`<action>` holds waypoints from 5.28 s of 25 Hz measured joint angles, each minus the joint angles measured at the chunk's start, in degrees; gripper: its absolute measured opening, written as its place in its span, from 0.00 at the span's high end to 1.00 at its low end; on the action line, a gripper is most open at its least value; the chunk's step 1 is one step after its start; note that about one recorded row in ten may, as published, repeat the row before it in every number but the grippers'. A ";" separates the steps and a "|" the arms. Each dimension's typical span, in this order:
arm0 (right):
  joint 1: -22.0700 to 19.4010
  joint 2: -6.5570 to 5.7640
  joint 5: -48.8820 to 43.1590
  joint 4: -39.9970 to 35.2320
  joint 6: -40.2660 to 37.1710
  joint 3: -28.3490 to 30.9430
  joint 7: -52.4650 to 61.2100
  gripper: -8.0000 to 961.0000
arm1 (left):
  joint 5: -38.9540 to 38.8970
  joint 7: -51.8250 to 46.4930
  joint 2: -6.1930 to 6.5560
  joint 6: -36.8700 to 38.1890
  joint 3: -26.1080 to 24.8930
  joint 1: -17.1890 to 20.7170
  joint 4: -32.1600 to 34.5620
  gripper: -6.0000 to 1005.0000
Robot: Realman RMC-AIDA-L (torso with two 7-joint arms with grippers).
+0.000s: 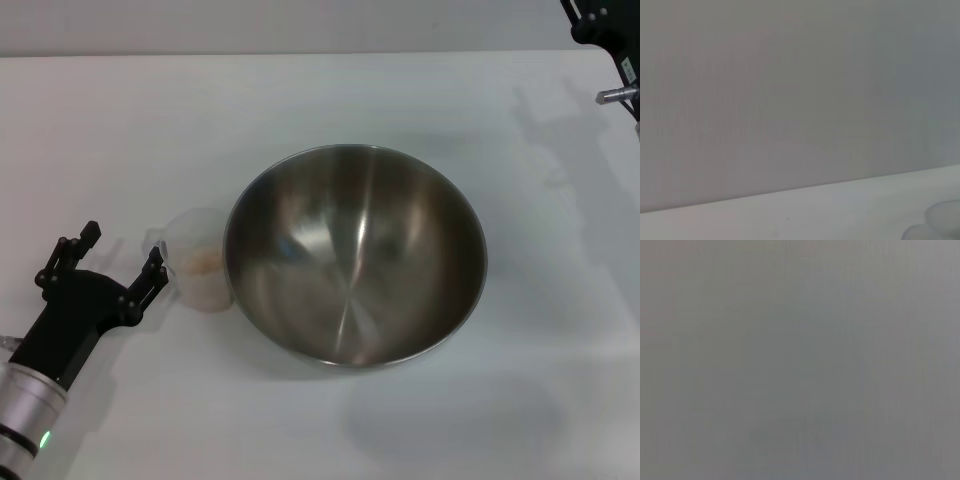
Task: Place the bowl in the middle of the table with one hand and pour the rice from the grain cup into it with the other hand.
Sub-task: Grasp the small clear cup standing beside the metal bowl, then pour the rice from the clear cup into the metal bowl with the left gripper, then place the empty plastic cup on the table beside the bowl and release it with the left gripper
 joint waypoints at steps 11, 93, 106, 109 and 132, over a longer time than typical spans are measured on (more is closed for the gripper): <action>0.13 0.00 0.01 0.01 0.09 0.00 0.82 0.27 | 0.00 0.00 0.00 -2.01 -1.64 -1.88 -0.01 0.19; -0.01 -0.01 0.21 1.34 0.36 0.09 0.29 0.27 | 21.34 116.48 -0.20 10.09 -2.60 -11.68 -3.74 0.97; 0.05 0.00 0.39 2.13 0.12 0.08 0.26 0.28 | 21.14 117.89 -0.17 10.10 -1.94 -11.37 -3.44 0.97; 0.00 0.00 0.41 2.17 0.11 0.08 0.25 0.28 | 20.81 107.36 -0.12 11.18 -4.38 -10.43 -6.30 0.97; -0.46 0.08 0.13 1.95 -0.02 0.08 0.71 0.28 | -4.67 14.54 -0.27 -7.41 -12.67 -7.12 -8.19 0.97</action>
